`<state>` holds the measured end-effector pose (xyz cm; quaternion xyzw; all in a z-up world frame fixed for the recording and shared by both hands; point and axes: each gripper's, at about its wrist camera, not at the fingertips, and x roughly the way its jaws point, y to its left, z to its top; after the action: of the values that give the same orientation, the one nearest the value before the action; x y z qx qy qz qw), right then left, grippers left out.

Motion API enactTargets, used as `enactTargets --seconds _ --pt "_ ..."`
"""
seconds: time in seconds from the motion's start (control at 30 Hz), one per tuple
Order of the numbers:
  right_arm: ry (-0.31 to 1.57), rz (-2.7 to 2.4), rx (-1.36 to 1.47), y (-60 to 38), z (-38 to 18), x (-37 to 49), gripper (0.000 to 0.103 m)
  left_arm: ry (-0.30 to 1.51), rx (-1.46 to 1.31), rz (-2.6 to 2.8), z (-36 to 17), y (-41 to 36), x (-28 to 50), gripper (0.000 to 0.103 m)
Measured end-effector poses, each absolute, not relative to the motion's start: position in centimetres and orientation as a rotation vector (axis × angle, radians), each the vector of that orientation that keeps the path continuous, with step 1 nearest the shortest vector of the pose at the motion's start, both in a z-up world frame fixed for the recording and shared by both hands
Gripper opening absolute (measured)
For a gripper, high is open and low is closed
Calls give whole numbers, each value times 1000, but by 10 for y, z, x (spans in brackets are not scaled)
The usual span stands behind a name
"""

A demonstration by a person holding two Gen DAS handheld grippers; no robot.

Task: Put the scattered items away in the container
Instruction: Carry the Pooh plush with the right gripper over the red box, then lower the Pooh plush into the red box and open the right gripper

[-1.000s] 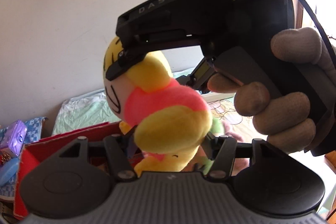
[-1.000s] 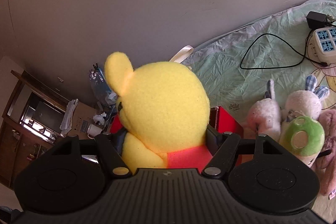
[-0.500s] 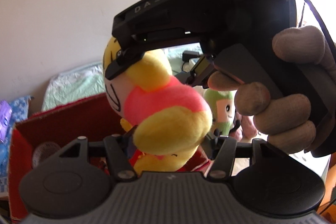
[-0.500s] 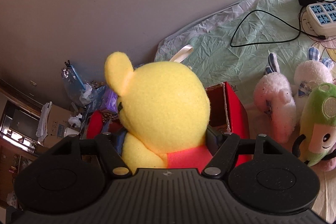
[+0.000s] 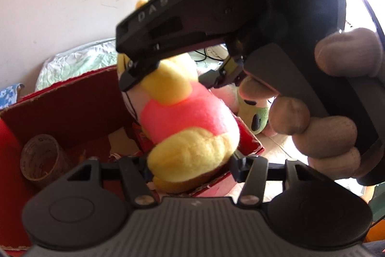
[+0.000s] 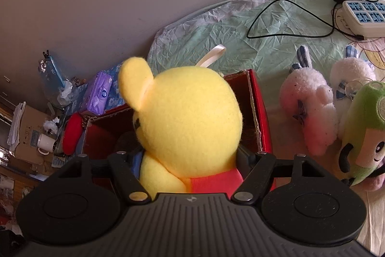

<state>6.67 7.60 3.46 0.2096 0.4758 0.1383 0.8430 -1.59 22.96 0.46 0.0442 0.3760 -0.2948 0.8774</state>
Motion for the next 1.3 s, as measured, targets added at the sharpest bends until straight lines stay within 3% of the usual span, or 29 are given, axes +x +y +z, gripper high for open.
enactTargets --seconds 0.23,0.5,0.8,1.0,1.3 --pt "1032 260 399 82 27 73 68 828 65 -643 0 231 -4 56" --pt "1021 243 283 94 39 70 80 811 58 -683 3 236 -4 61" --pt "985 268 191 92 46 68 81 795 117 -727 6 230 -4 64" --pt "1016 326 165 90 47 71 82 760 95 -717 13 237 -2 73" --pt "1067 325 281 71 48 73 70 770 56 -758 9 232 18 77"
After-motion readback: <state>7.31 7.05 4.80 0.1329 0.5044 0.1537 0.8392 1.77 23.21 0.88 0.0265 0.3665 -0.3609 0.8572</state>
